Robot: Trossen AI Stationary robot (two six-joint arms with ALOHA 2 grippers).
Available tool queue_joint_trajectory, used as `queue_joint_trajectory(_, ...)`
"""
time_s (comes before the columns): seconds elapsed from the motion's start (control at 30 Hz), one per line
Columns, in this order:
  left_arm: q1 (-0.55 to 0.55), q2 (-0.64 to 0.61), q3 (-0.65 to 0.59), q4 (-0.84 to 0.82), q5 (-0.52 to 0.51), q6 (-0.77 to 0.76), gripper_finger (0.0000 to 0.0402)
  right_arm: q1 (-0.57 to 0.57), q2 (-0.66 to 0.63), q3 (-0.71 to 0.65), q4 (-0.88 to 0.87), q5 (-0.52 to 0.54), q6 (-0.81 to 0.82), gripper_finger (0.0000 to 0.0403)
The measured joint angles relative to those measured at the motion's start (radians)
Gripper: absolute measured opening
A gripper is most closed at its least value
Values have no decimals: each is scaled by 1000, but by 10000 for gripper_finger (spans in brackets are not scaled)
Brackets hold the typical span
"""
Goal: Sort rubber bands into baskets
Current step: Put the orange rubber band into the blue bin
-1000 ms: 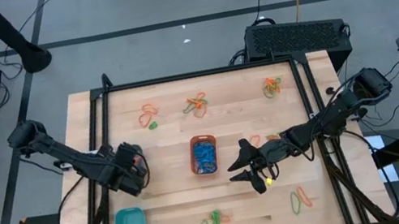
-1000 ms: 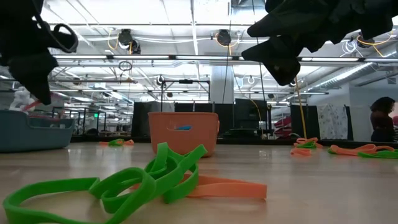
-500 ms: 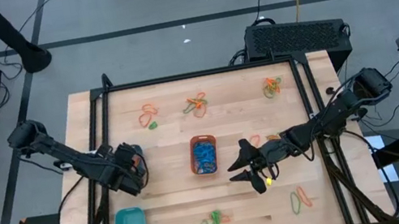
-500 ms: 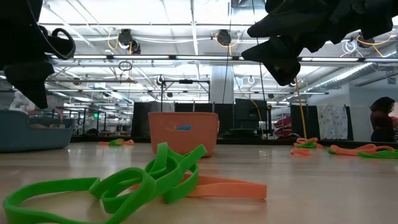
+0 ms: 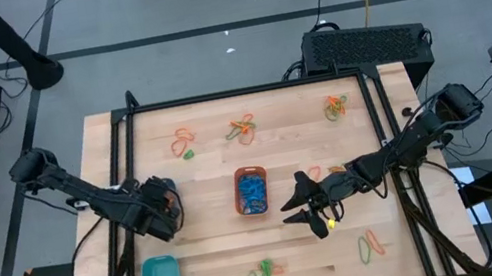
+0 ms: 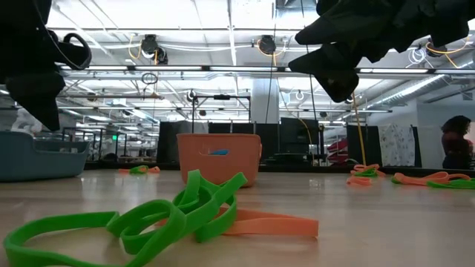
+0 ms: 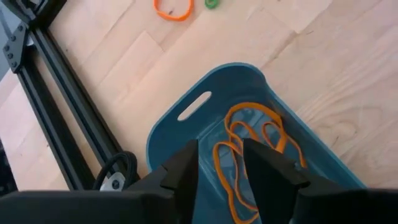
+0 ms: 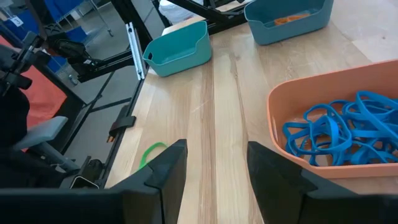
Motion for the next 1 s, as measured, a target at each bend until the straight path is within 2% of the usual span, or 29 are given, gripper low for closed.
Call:
queue_joint_trajectory(0.27, 1, 0, 13, 159, -54, 218, 137, 0, 0, 0, -2, 0, -64, 160)
queue_joint_trajectory(0.4, 1, 0, 45, 215, -150, 299, 137, -20, -26, 0, -55, 1, -109, 160)
queue_joint_trajectory(0.5, 1, 0, 52, 340, -240, 415, 137, -50, -70, 0, -158, 34, -142, 160)
queue_joint_trajectory(0.6, 2, 0, 52, 525, -302, 599, 137, -83, -127, 0, -275, 130, -188, 160)
queue_joint_trajectory(0.73, 2, 0, 52, 783, -315, 862, 137, -146, -208, 0, -469, 391, -177, 160)
queue_joint_trajectory(0.8, 2, 0, 52, 883, -313, 962, 137, -201, -242, 0, -551, 469, -130, 160)
queue_joint_trajectory(0.87, 2, 0, 52, 960, -309, 1030, 137, -269, -273, 0, -645, 445, -66, 160)
queue_joint_trajectory(1.0, 2, 0, 52, 1022, -248, 1087, 137, -368, -282, 0, -746, 210, -1, 160)
